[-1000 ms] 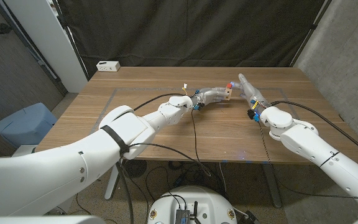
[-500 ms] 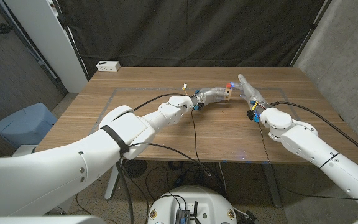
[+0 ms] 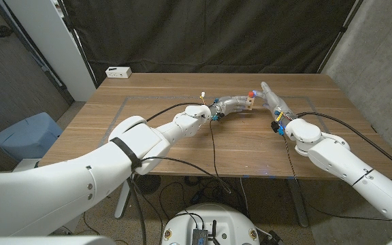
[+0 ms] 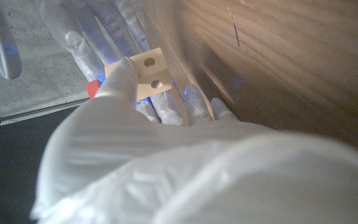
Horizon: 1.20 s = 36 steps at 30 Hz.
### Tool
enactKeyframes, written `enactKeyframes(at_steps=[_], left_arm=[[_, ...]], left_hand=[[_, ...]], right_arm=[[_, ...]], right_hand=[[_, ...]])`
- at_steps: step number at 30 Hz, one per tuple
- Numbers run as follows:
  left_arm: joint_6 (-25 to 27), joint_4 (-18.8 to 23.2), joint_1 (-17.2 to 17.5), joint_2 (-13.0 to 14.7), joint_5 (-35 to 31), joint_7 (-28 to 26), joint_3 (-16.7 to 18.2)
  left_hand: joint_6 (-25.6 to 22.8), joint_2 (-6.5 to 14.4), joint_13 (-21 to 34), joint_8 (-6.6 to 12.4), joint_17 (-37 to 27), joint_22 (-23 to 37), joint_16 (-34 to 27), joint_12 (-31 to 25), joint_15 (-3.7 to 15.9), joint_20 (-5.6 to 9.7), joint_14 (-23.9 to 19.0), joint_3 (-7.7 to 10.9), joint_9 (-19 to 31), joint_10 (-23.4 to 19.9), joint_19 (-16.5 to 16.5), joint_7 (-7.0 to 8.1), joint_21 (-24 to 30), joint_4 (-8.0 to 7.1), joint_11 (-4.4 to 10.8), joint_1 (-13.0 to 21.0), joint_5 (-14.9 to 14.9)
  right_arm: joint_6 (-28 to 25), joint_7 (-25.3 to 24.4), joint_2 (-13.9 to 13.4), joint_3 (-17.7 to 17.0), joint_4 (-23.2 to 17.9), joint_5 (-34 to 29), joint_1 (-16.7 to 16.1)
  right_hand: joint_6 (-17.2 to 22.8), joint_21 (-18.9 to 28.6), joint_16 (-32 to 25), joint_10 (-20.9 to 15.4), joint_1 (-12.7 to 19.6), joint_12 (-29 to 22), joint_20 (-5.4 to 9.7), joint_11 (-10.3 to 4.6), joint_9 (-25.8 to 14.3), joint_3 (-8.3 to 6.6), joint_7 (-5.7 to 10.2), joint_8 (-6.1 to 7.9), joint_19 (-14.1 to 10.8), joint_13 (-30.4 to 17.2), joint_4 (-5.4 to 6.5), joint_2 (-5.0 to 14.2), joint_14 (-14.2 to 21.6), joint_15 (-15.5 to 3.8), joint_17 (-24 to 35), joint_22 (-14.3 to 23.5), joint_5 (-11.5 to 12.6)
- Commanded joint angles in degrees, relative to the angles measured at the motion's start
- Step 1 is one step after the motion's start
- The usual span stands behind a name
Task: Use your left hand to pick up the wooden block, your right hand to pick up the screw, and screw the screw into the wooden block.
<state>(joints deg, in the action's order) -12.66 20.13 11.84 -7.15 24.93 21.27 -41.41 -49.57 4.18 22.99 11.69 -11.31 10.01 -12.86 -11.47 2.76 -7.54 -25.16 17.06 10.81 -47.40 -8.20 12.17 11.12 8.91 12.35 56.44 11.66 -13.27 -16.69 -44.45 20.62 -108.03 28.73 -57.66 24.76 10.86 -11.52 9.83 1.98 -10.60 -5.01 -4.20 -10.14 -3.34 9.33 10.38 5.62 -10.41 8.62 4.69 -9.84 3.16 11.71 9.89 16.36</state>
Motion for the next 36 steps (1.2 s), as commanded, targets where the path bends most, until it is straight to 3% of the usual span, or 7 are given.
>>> enactKeyframes(at_steps=[1,36], left_arm=[[-0.9,0.1,0.4,0.0,0.0,0.7,0.2],[0.1,0.0,0.1,-0.1,-0.2,0.0,0.1]], left_hand=[[-2.5,0.6,0.3,0.45,-0.2,0.3,-0.3,-0.6,3.1,0.29,-0.6,0.32,0.3,-0.5,-0.4,-1.88,0.4,-0.17,0.08,0.0,0.3],[-2.6,0.6,0.3,0.5,-0.2,0.3,-0.3,-0.6,3.08,0.32,-0.6,0.3,0.3,-0.6,-0.5,-1.99,0.4,-0.17,0.07,0.0,0.3]], right_arm=[[0.2,-0.7,-0.4,-0.6,-0.9,0.2,-1.3],[-0.7,-0.7,-1.7,-0.8,-4.0,-0.4,-2.8]], right_hand=[[0.5,0.3,-0.4,5.3,-0.2,-0.4,0.29,0.22,0.0,-0.05,-0.09,0.32,0.1,0.0,0.1,1.63,-9.1,0.28,0.2,0.0,0.5],[1.0,0.3,-0.4,5.0,-0.1,-0.5,0.39,0.24,0.0,-0.11,-0.23,0.39,-0.1,0.0,0.03,1.72,-9.0,0.26,0.2,0.0,0.5]])
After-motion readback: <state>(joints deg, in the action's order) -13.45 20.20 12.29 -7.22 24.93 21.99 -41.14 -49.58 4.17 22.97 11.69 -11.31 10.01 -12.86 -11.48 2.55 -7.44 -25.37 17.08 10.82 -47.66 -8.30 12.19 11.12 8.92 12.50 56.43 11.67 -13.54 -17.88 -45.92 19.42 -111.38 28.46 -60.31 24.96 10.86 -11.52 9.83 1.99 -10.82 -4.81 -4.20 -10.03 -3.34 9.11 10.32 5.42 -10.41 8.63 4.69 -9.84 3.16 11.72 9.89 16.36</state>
